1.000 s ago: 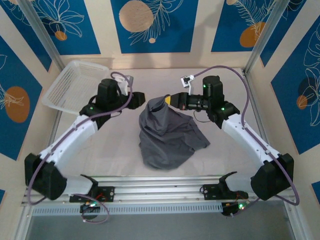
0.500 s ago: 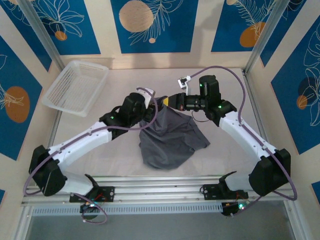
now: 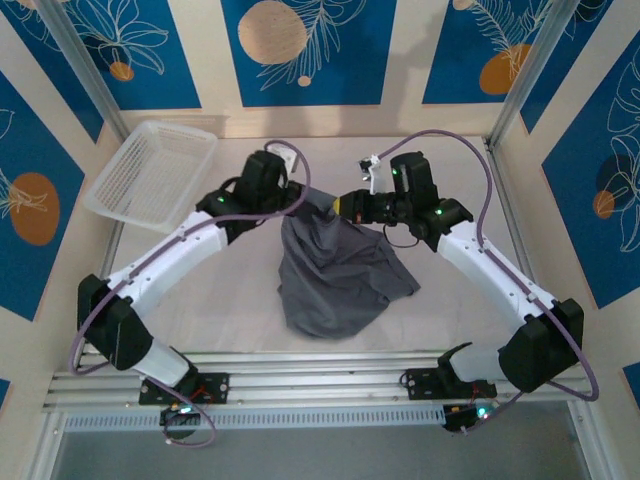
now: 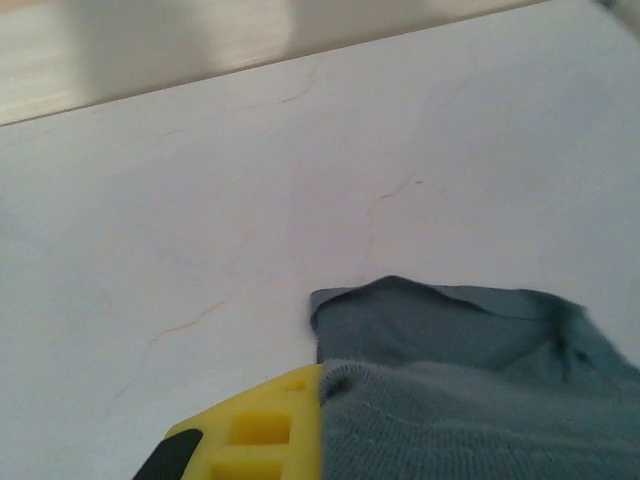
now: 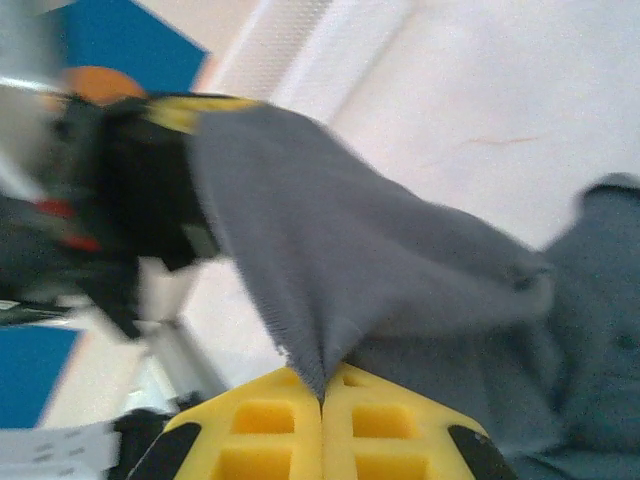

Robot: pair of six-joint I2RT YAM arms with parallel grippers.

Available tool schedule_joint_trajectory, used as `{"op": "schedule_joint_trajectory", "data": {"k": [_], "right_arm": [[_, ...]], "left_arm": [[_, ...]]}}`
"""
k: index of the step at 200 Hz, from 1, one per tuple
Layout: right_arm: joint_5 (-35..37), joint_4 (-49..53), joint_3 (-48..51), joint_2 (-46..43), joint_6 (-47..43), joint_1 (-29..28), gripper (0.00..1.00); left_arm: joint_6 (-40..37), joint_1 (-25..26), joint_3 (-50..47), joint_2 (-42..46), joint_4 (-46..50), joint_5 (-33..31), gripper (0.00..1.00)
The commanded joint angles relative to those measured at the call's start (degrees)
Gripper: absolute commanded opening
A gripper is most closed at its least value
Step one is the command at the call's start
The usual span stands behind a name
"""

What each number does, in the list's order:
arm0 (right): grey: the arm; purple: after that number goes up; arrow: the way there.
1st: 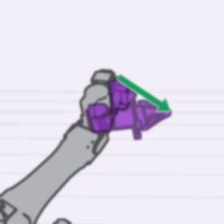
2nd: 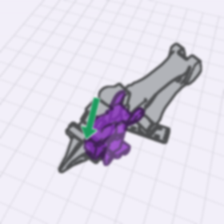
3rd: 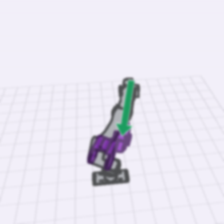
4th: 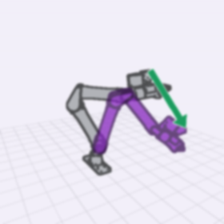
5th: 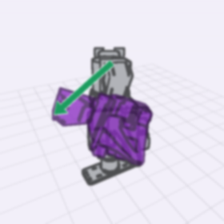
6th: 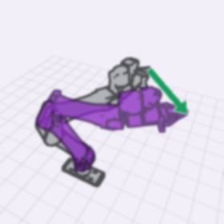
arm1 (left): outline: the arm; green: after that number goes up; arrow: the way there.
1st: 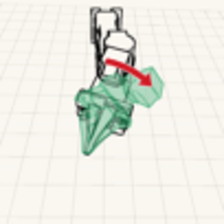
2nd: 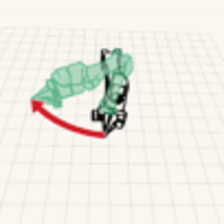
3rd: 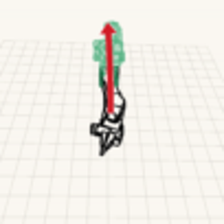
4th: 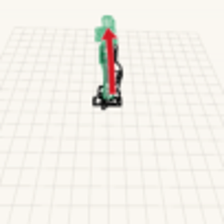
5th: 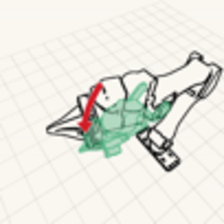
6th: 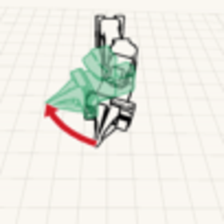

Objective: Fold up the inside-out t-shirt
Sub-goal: Adjust the T-shirt at the center of the table.

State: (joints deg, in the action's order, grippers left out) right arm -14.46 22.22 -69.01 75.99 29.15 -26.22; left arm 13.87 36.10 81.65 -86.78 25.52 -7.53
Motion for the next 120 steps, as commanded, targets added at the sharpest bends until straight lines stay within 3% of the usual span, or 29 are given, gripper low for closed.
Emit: {"op": "schedule_joint_trajectory", "data": {"k": [1,14,30,48,72,88,120], "right_arm": [[18.2,9.7,-1.1,0.4,-9.3,-0.4,0.0],[23.0,10.8,-1.4,0.8,-11.6,-0.9,0.02],[22.6,10.4,-2.2,0.4,-12.7,-1.5,0.12],[18.2,7.7,-2.4,-0.5,-12.5,-3.3,0.33],[18.4,2.0,-0.8,-0.6,-11.6,-7.3,0.57],[22.1,-1.9,0.7,0.0,-9.5,-9.0,0.67],[34.8,-7.1,2.7,2.4,-11.9,-11.7,0.72]], "left_arm": [[2.6,-3.1,3.2,1.8,7.6,20.3,0.0],[3.3,-3.1,4.0,2.3,8.9,27.0,0.0],[5.2,-3.1,3.8,2.7,9.0,32.7,0.0],[7.9,-3.2,3.0,2.8,8.2,35.8,0.0],[10.2,-3.1,2.4,2.5,6.9,36.0,0.0],[10.7,-3.1,2.7,2.2,6.9,35.2,0.0],[11.2,-3.2,3.8,1.4,7.6,34.3,0.0]]}}
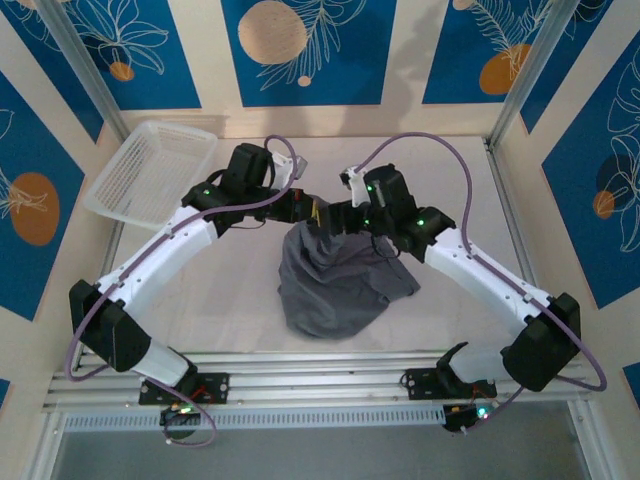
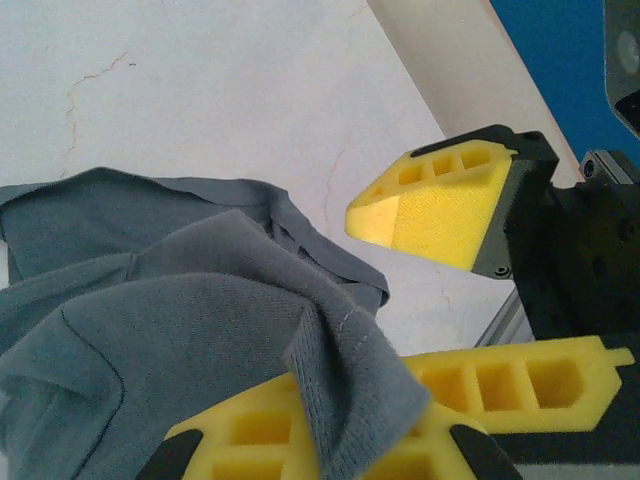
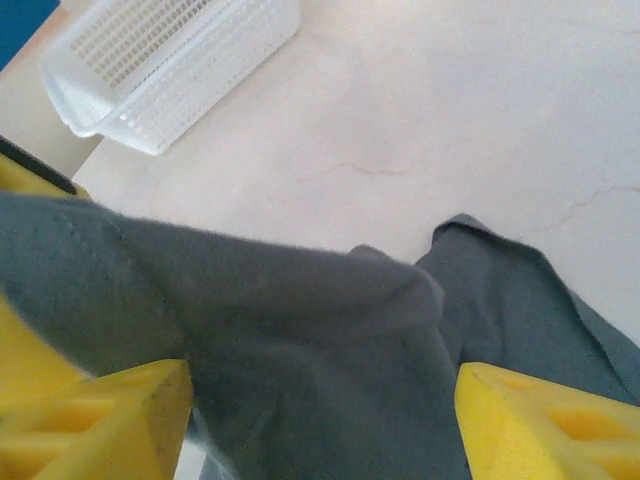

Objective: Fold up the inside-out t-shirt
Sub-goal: Adjust the T-shirt at the center of the table.

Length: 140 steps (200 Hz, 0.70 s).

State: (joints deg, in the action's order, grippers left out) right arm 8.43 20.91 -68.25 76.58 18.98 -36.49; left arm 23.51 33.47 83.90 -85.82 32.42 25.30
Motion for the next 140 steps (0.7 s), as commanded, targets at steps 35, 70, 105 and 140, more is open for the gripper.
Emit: {"op": "schedule_joint_trajectory", "data": {"k": [35,70,105,140], "right_arm": [[6.7,-12.0,7.6,-0.7,-4.4,-1.4,0.72],[-1.5,-21.0,16.3,-8.6,-3.6,-3.5,0.73],[4.9,-28.8,18.3,-7.2,-5.3,-8.3,0.73],[7.0,-28.0,12.3,0.6,-11.1,-8.4,0.67]], "left_arm": [[2.7,-1.5,1.9,0.4,2.2,-3.4,0.0],[4.9,-2.8,1.6,-0.6,0.9,-4.0,0.0],[5.9,-2.8,1.8,-1.4,-0.4,-2.0,0.0],[6.0,-2.8,1.5,-0.9,0.0,-2.3,0.0]]}}
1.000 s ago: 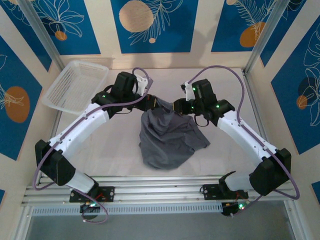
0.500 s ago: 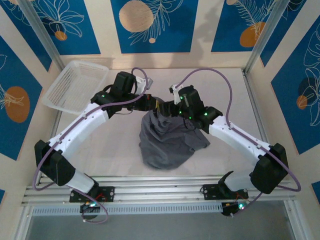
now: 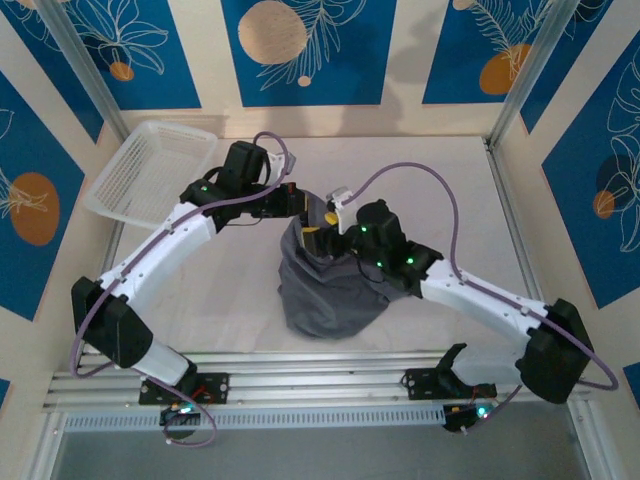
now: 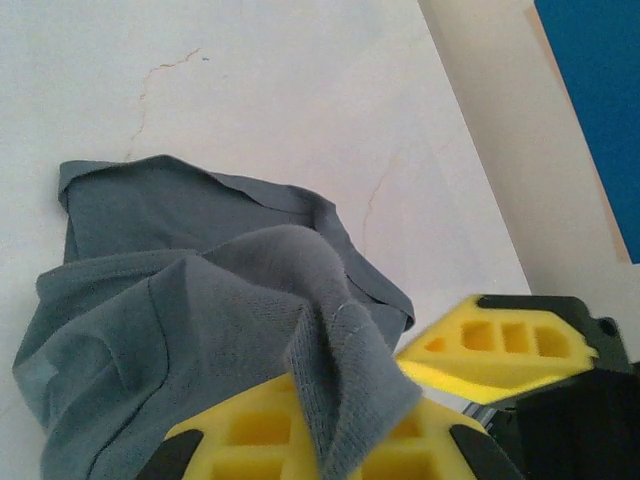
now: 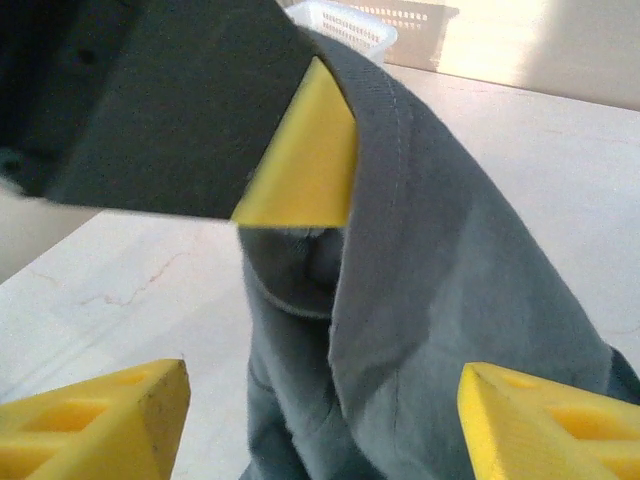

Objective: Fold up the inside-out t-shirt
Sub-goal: Adjust the T-shirt at the center of the table.

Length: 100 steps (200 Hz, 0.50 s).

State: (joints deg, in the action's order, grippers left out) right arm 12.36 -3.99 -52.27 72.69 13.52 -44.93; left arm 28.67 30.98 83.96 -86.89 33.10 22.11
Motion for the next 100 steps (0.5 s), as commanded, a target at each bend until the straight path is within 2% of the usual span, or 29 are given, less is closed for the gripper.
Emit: {"op": "schedule_joint_trajectory", "data": {"k": [1,34,61,100], "right_arm": [[3.4,-3.1,-3.8,4.8,-5.8,0.0,0.67],[10.6,-3.6,-4.5,7.1,-9.8,0.6,0.51],[10.4,-2.3,-3.5,5.8,-10.3,1.6,0.4],[13.6,-0.3,-2.8,5.2,-9.9,2.6,0.37]], "left_arm": [[0.9,-0.3,1.5,0.2,-0.6,0.9,0.0],[0.4,-0.3,1.4,1.1,-0.2,0.3,0.0],[0.1,-0.3,1.5,1.3,-0.1,0.3,0.0],[0.3,-0.3,1.6,1.0,-0.7,1.0,0.0]]}}
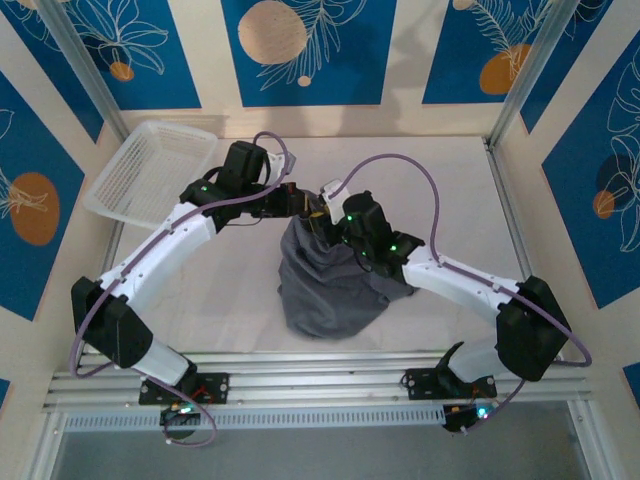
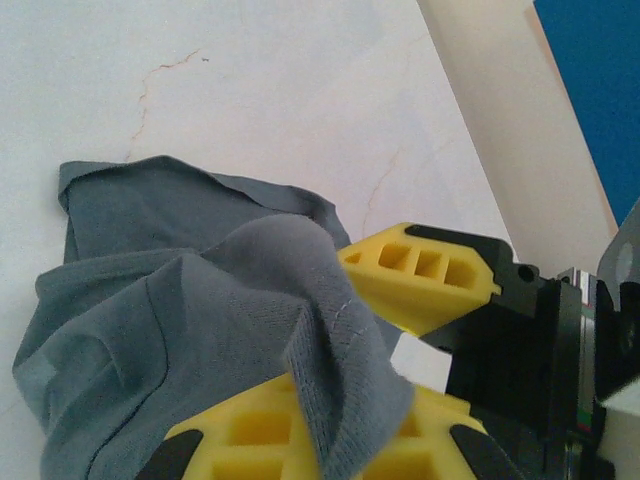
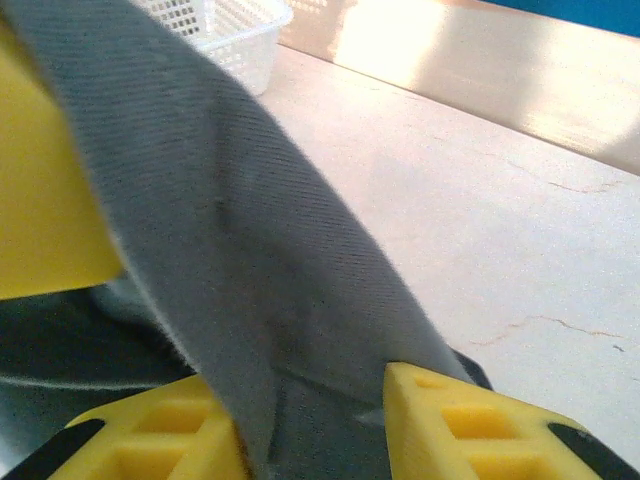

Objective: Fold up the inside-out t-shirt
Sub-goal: Adjust the T-shirt at the center of the table.

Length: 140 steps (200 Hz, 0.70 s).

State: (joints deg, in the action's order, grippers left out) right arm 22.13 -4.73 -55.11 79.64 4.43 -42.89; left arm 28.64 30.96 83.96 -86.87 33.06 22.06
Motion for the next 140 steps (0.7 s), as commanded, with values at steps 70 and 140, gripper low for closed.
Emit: {"op": "schedule_joint_trajectory", "data": {"k": [70,140], "right_arm": [[4.5,7.4,-10.4,7.5,6.1,-0.1,0.66],[-0.6,23.8,-10.9,5.8,13.5,8.0,0.55]], "left_arm": [[0.5,-0.3,1.1,1.2,-0.5,0.5,0.0],[-0.7,-0.7,0.9,2.1,0.5,-0.5,0.0]]}}
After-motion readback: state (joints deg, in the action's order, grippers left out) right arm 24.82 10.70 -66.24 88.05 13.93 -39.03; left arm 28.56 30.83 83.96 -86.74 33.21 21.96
